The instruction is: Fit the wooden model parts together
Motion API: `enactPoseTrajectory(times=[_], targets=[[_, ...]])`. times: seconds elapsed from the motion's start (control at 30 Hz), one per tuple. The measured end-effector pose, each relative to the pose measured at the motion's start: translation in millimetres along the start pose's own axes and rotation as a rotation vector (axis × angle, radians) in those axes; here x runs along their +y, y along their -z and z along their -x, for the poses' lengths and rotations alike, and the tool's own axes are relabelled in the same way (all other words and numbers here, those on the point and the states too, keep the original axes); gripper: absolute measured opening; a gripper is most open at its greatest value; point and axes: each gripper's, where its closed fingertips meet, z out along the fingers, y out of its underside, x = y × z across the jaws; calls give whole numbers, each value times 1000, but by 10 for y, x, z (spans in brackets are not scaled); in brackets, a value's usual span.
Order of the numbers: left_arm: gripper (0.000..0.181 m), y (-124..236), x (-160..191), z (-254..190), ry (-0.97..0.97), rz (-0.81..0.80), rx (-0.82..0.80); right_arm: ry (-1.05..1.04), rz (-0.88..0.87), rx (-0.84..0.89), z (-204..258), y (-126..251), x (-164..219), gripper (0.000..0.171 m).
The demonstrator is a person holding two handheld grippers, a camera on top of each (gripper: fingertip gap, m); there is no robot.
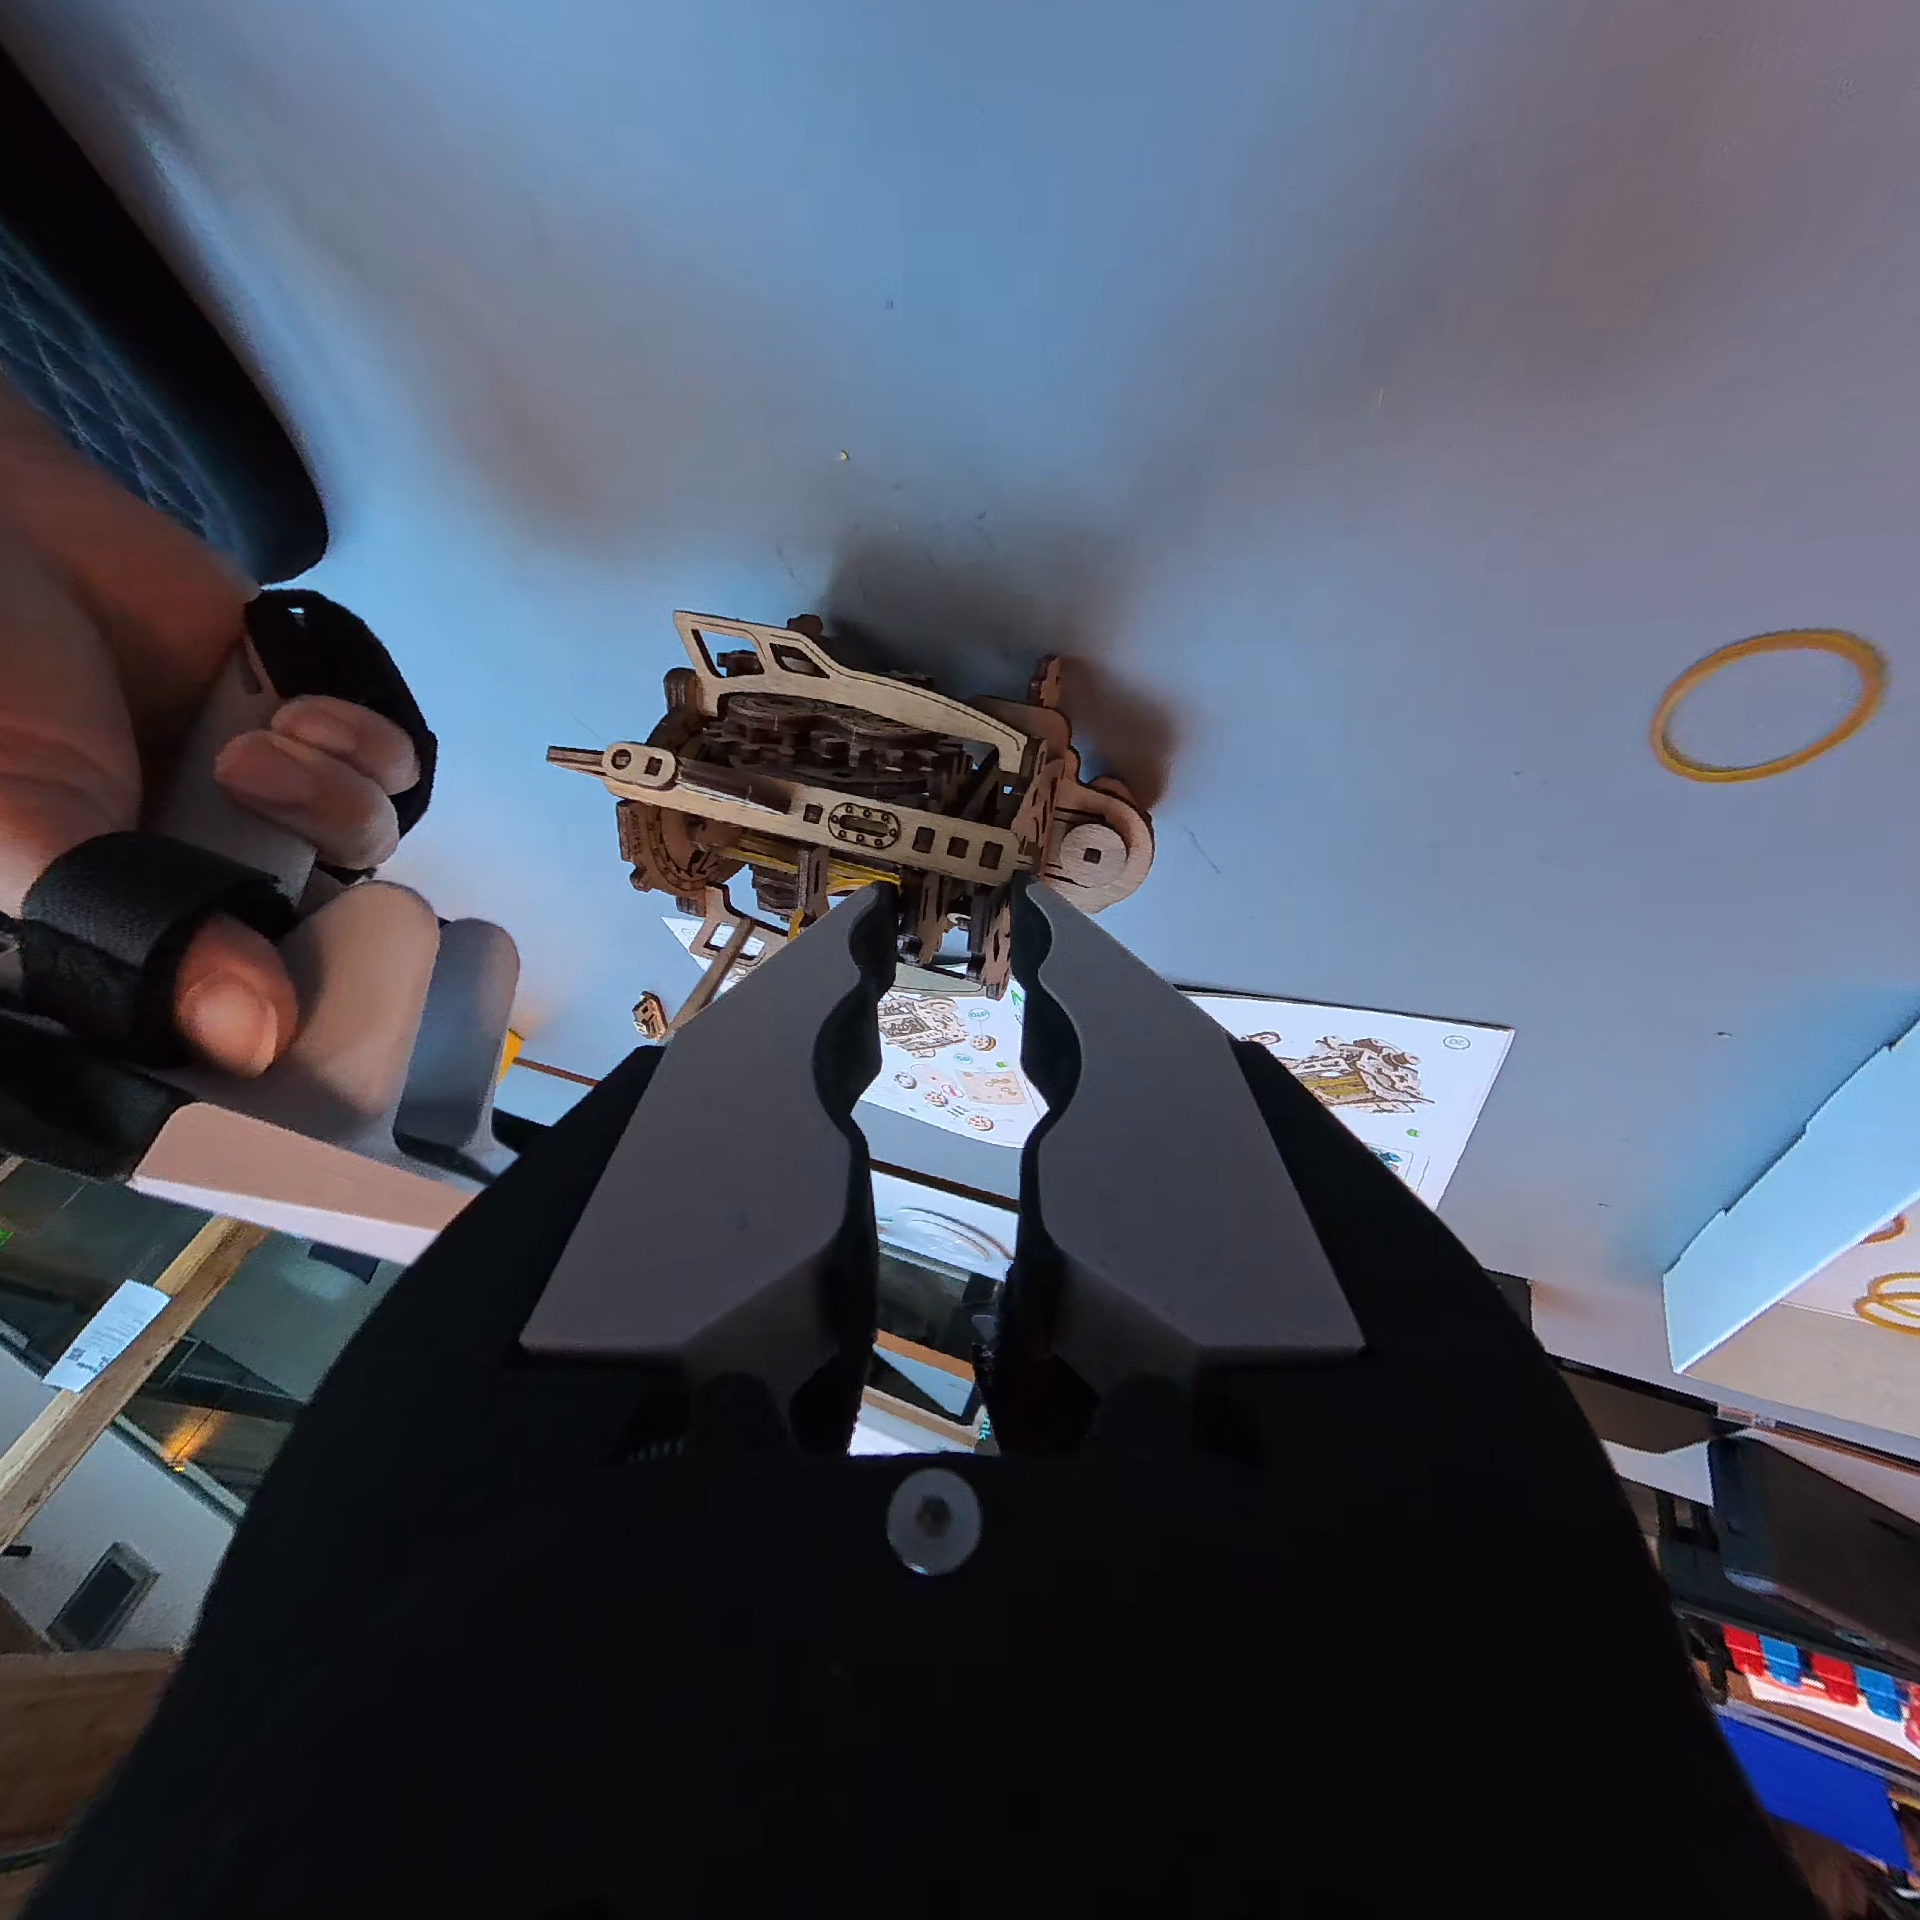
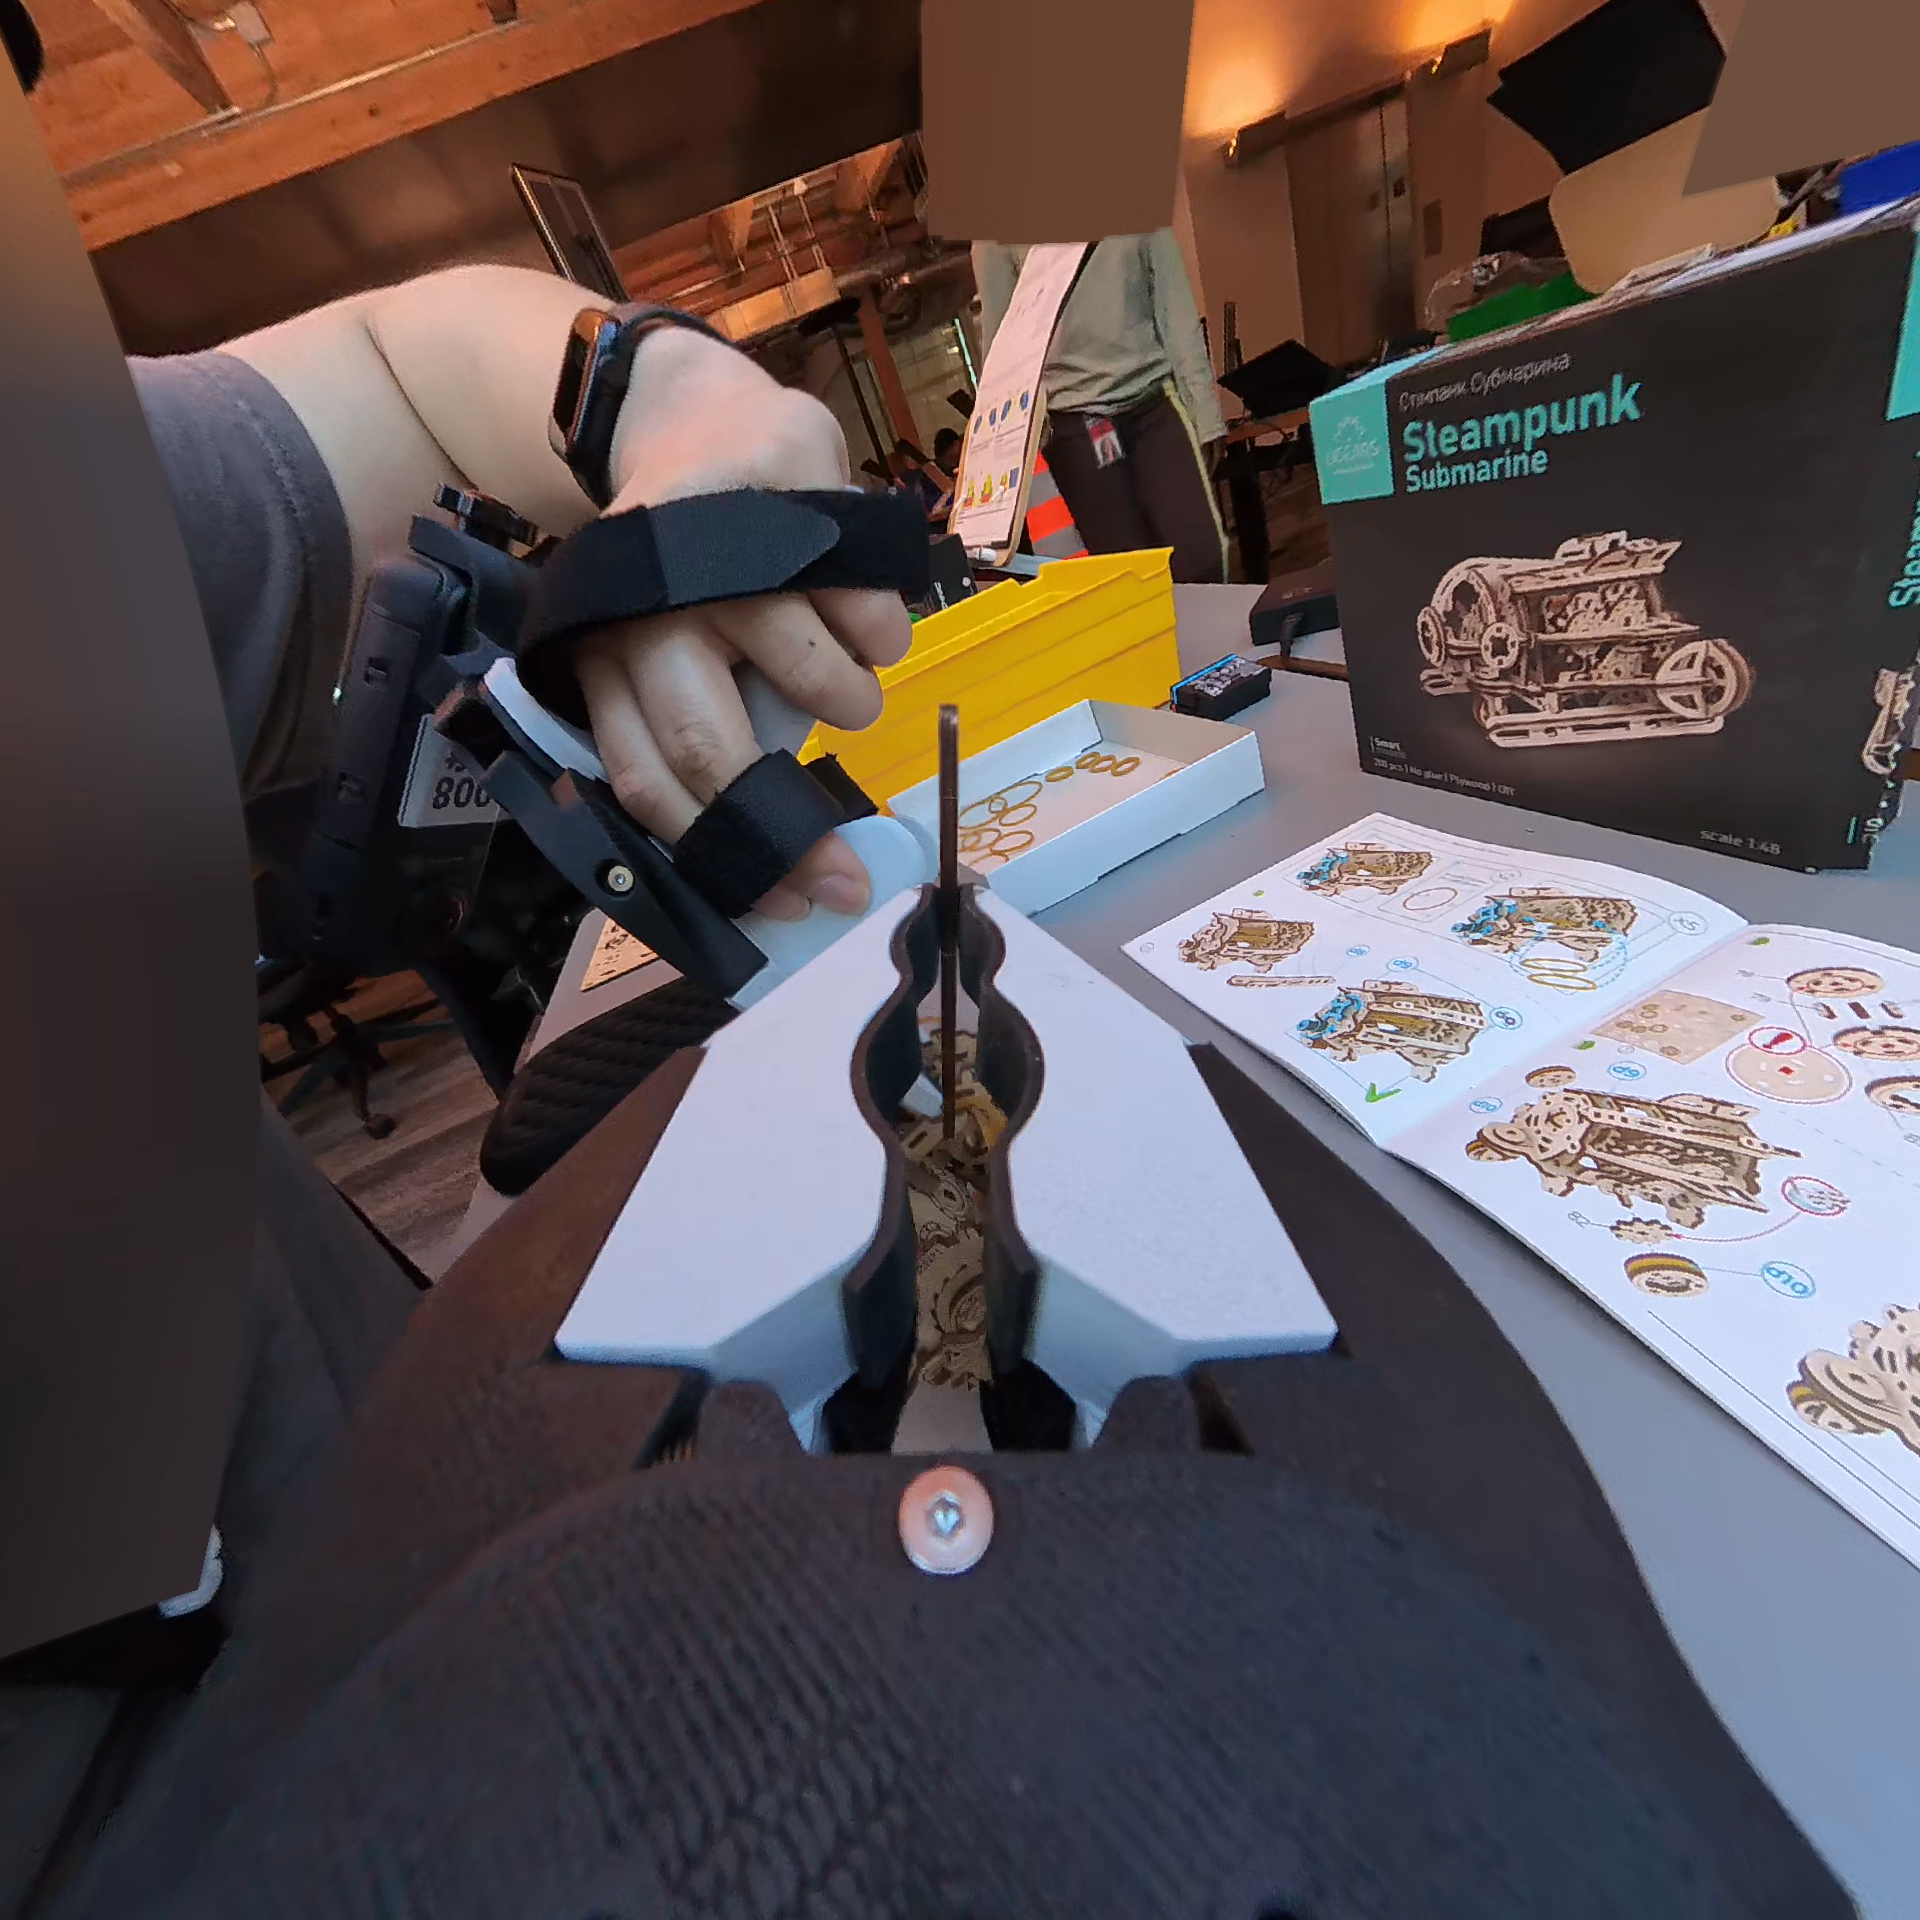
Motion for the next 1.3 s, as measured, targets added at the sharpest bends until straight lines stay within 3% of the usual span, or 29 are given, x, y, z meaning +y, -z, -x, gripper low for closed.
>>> enactPoseTrajectory(times=[0.13,1.3], targets=[[19,-1,-1,0,5,1,4,-10,-64,1,-8,-21,-74,0],[19,0,2,-16,32,1,1,77,-59,13,31,-55,-47,0]])
